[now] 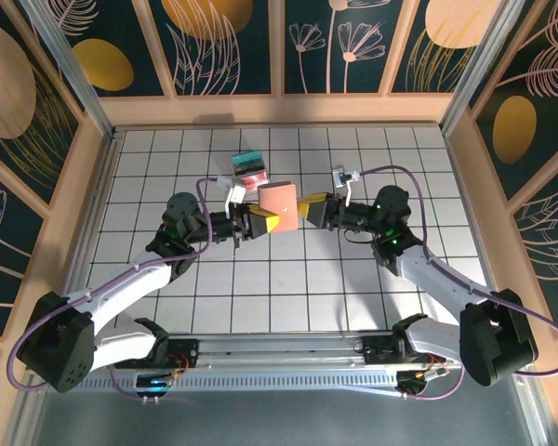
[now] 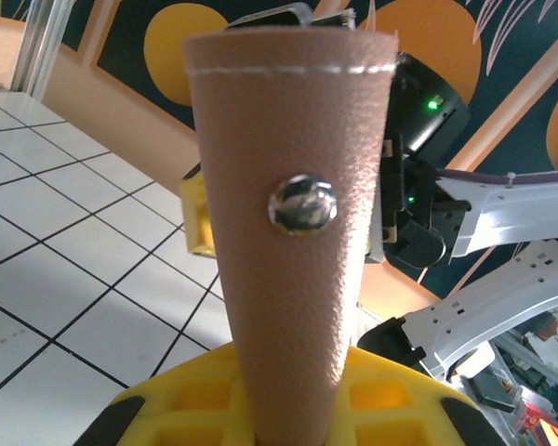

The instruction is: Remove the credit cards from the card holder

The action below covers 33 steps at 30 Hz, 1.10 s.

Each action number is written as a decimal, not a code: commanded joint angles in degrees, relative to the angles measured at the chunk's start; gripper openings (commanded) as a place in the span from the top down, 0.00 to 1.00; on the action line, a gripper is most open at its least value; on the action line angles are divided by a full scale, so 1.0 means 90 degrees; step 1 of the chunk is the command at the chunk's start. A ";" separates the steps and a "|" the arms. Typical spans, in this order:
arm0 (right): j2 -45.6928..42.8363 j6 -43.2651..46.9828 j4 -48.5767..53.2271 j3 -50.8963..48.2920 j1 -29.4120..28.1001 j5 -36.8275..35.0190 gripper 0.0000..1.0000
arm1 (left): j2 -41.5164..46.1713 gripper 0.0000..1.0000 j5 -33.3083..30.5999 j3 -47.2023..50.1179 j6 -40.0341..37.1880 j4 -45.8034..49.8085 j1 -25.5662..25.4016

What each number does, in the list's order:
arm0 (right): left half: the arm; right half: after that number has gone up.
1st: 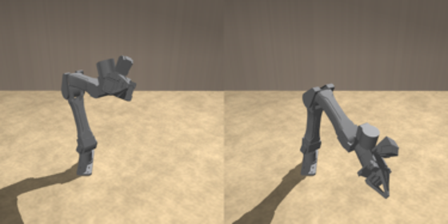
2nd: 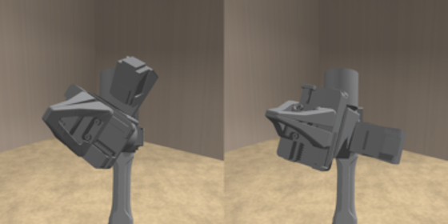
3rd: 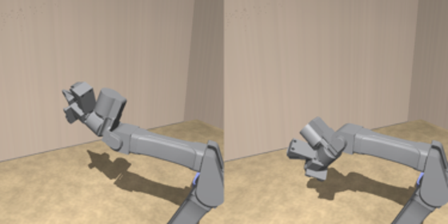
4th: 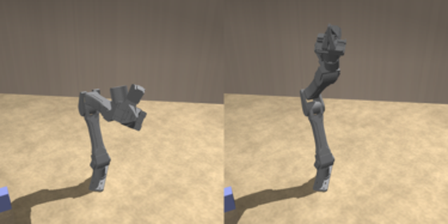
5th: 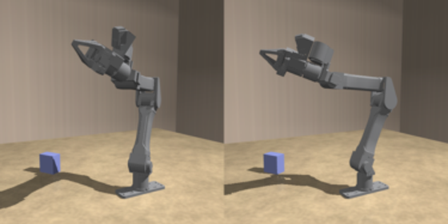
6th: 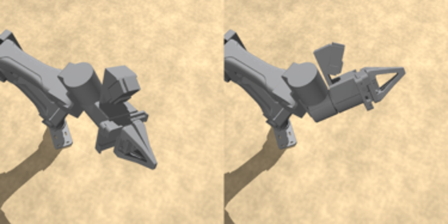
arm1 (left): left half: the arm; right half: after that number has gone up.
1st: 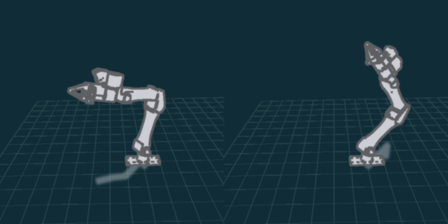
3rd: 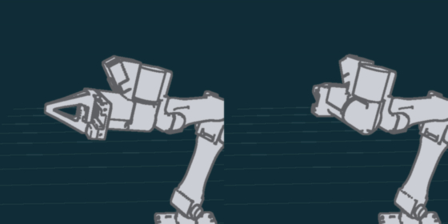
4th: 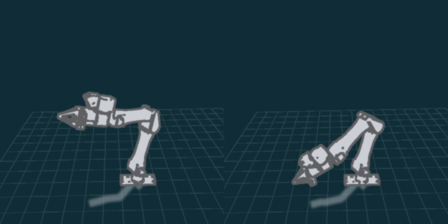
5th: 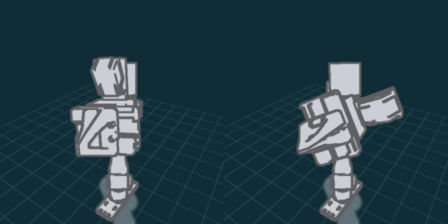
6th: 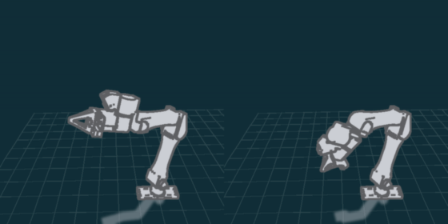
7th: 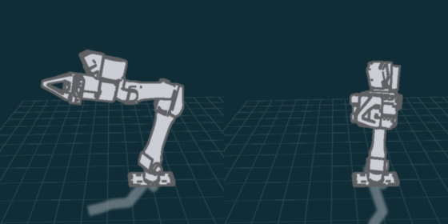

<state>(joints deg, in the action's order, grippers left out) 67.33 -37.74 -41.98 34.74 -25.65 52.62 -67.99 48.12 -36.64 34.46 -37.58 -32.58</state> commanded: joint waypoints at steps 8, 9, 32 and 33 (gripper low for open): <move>0.0250 -0.0265 -0.0933 0.0065 -0.0210 0.0548 0.63 | -0.0128 1.00 0.0286 0.0021 0.0262 -0.0687 0.0016; 0.0263 -0.0265 -0.0964 0.0078 -0.0242 0.0595 0.63 | -0.0164 1.00 0.0279 0.0001 0.0288 -0.0687 0.0018; -0.0190 0.0686 0.1226 0.0475 -0.0480 -0.0970 1.00 | -0.1067 0.45 0.0160 -0.0369 0.1002 -0.0622 0.0019; -0.0220 0.0700 0.1320 0.0484 -0.0475 -0.1083 1.00 | -0.1130 0.41 0.0177 -0.0388 0.1050 -0.0670 0.0022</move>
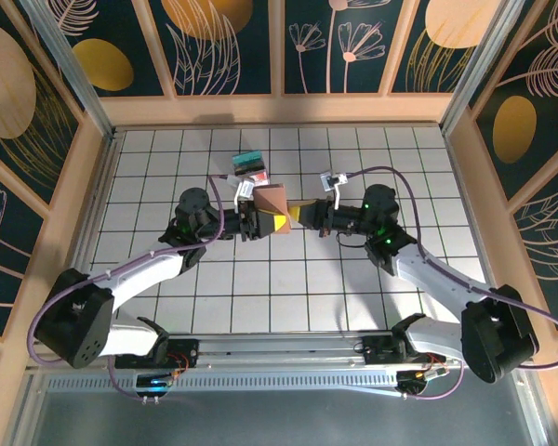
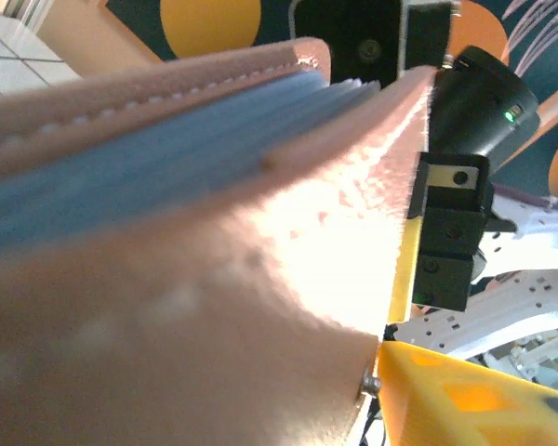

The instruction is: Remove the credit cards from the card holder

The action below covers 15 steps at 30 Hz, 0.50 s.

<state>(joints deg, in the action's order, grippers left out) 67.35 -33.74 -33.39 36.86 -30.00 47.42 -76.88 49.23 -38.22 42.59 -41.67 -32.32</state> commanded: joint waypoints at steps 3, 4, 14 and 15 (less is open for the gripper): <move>-0.0279 0.0318 0.0744 0.0314 0.0003 -0.0872 1.00 | -0.0257 0.19 0.0023 -0.0265 0.0243 -0.0288 -0.0006; -0.0291 0.0348 0.0898 0.0358 0.0006 -0.0997 1.00 | -0.0286 0.12 -0.0013 -0.0265 0.0258 -0.0276 -0.0019; -0.0321 0.0455 0.1295 0.0459 -0.0031 -0.1343 1.00 | -0.0385 0.15 -0.0355 -0.0409 0.0273 -0.0118 -0.0021; -0.0330 0.0450 0.1274 0.0467 -0.0026 -0.1326 1.00 | -0.0377 0.16 -0.0399 -0.0443 0.0235 -0.0044 -0.0008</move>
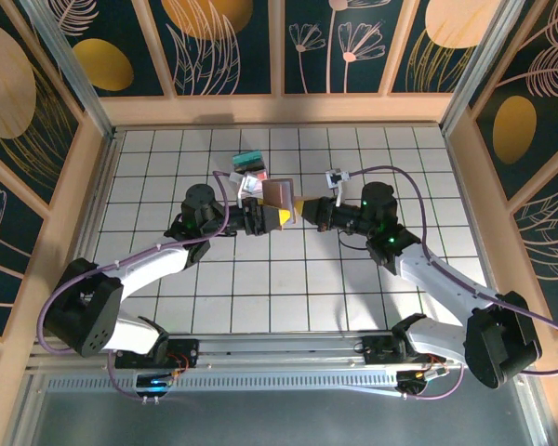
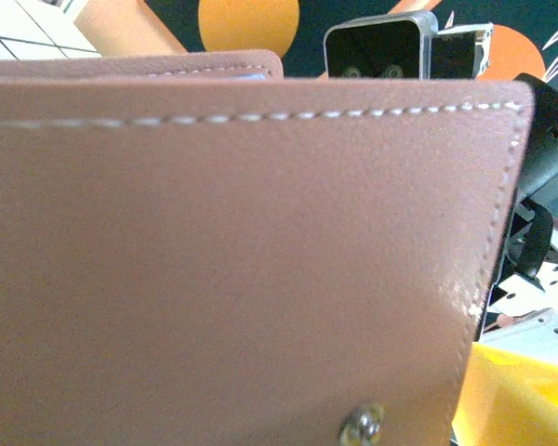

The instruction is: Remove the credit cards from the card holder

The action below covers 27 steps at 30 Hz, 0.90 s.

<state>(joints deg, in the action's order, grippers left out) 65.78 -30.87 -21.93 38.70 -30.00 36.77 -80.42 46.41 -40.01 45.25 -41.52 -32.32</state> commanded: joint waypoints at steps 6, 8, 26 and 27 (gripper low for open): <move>-0.0173 0.0158 -0.0029 0.0329 -0.0064 -0.0014 1.00 | 0.0060 0.14 -0.0558 -0.0359 -0.0281 0.0467 -0.0022; -0.0160 0.0183 0.0030 0.0393 -0.0090 -0.0042 1.00 | 0.0036 0.14 -0.0653 -0.0376 -0.0256 0.0487 -0.0017; -0.0084 0.0237 0.0067 0.0437 -0.0114 -0.0150 1.00 | -0.0007 0.16 -0.0900 -0.0418 -0.0282 0.0608 -0.0019; -0.0074 0.0232 0.0064 0.0437 -0.0114 -0.0150 1.00 | -0.0014 0.13 -0.0890 -0.0430 -0.0292 0.0600 -0.0020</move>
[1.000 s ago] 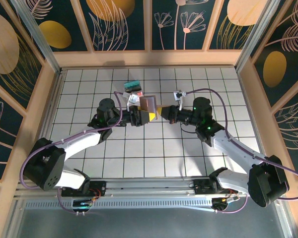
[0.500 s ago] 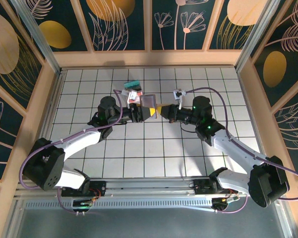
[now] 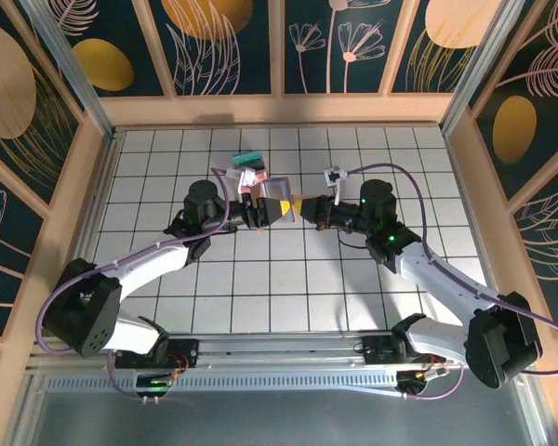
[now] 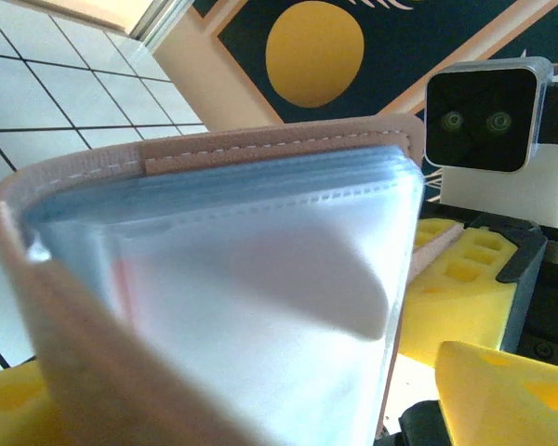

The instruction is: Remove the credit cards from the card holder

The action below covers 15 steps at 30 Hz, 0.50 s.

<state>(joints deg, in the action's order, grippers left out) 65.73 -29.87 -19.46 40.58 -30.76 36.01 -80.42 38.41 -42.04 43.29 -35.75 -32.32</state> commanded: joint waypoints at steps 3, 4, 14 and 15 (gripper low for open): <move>-0.0050 0.0125 -0.0225 0.0237 -0.0132 -0.0070 1.00 | -0.0058 0.15 -0.0010 -0.0229 -0.0086 -0.0003 -0.0019; -0.0050 0.0120 -0.0222 0.0230 -0.0146 -0.0075 1.00 | -0.0067 0.18 0.0004 -0.0233 -0.0085 -0.0003 -0.0018; -0.0061 0.0142 -0.0116 0.0216 -0.0146 -0.0308 1.00 | 0.0006 0.50 0.0000 -0.0193 -0.0054 0.0014 -0.0017; -0.0059 0.0152 -0.0085 0.0217 -0.0146 -0.0361 1.00 | 0.0031 0.51 -0.0003 -0.0186 -0.0063 0.0042 -0.0016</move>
<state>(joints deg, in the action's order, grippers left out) 65.71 -29.85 -19.44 40.88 -31.62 33.98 -81.01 36.93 -42.24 43.13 -33.95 -32.14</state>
